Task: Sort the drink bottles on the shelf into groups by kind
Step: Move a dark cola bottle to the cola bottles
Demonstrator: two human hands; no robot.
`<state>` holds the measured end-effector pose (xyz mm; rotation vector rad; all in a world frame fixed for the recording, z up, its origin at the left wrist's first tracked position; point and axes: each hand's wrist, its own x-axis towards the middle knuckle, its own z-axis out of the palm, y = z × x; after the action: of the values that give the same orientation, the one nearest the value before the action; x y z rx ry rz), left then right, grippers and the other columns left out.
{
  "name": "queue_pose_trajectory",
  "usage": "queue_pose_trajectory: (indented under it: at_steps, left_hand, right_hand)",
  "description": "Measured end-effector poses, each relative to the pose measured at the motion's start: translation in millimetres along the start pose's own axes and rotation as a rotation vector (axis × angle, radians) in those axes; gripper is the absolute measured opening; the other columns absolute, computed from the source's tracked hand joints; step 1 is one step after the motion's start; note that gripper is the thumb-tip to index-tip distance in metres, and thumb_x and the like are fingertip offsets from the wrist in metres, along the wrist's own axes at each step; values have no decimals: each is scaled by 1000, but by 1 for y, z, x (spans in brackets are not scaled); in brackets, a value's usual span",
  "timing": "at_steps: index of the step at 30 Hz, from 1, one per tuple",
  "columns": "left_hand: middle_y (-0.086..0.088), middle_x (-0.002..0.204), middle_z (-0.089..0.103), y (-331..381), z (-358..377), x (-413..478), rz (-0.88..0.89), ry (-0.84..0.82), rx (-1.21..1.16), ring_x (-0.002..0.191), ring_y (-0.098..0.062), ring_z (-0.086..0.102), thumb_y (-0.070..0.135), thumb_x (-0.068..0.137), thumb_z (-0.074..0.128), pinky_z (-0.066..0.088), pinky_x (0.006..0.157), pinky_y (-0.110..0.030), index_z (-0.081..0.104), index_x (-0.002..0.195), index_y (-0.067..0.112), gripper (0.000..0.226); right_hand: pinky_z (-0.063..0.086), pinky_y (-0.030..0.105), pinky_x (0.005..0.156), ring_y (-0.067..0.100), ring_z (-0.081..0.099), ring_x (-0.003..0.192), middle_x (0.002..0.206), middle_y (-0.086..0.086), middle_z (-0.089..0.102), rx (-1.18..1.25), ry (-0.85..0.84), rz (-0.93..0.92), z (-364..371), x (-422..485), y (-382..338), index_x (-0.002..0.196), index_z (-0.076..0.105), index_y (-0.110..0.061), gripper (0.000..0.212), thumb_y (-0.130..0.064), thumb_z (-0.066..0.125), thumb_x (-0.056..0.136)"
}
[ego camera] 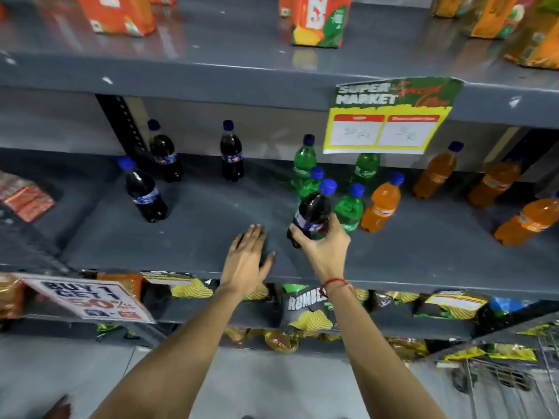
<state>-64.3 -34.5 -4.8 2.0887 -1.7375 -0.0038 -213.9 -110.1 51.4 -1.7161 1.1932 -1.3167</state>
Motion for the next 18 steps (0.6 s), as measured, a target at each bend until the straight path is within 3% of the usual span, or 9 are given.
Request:
queue_pose_trajectory:
  at_steps: [3, 6, 13, 18]
  left_hand:
    - [-12, 150, 33, -34, -15, -5, -51, -4, 18, 140, -21, 23, 40, 95, 41, 18, 114, -39, 38, 138, 6, 55]
    - [-11, 150, 33, -63, -26, -12, -81, -5, 33, 140, -21, 24, 41, 95, 41, 19, 113, -39, 38, 138, 6, 55]
    - [-10, 155, 20, -91, -26, -19, -135, -91, 91, 143, -20, 11, 48, 94, 35, 10, 115, -40, 25, 143, 7, 64]
    - [-8, 155, 20, -94, -22, -22, -134, -73, 132, 143, -17, 10, 49, 95, 29, 7, 116, -38, 21, 144, 7, 65]
  right_hand:
    - [50, 27, 67, 15, 62, 71, 78, 2, 67, -10, -81, 5, 42, 8, -8, 83, 59, -14, 37, -29, 85, 61]
    - [52, 31, 68, 19, 64, 73, 79, 5, 69, -44, -163, -25, 81, 12, -14, 84, 58, -13, 39, -31, 84, 62]
    - [50, 26, 69, 21, 66, 82, 86, 6, 71, -112, -287, -15, 145, 16, -22, 86, 55, -16, 42, -33, 84, 61]
    - [55, 44, 82, 24, 65, 92, 97, 9, 69, -67, -326, 10, 158, 11, -19, 98, 55, -11, 53, -35, 85, 61]
